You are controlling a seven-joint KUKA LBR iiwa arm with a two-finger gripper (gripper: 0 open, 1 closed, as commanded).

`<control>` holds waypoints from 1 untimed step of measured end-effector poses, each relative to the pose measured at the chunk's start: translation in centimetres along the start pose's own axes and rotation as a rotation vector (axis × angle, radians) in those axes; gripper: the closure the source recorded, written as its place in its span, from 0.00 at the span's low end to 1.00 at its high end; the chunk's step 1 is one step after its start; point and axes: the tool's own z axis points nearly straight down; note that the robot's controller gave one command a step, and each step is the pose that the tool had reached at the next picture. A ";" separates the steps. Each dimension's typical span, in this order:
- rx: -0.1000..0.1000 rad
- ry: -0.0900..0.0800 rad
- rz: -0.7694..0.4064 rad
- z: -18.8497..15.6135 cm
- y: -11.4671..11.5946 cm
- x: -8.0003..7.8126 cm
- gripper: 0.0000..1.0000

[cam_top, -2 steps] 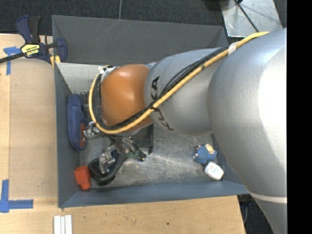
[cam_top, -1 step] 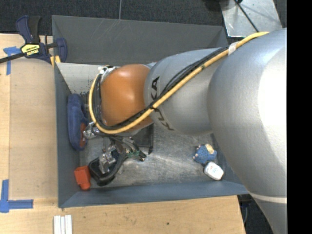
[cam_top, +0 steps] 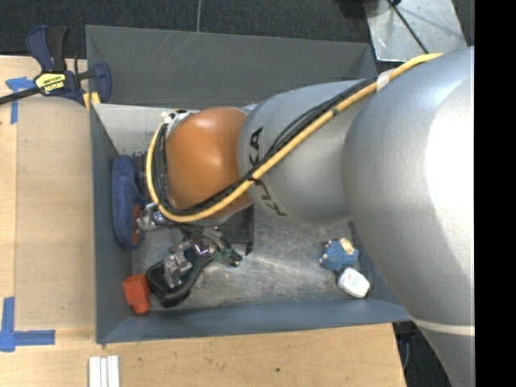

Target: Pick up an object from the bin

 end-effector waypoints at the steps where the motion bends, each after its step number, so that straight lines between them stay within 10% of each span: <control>1: 0.005 0.015 -0.163 -7.4 -4.8 4.6 0.00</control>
Offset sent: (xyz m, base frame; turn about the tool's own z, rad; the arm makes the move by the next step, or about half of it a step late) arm -0.0269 -0.0605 0.0693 -0.1670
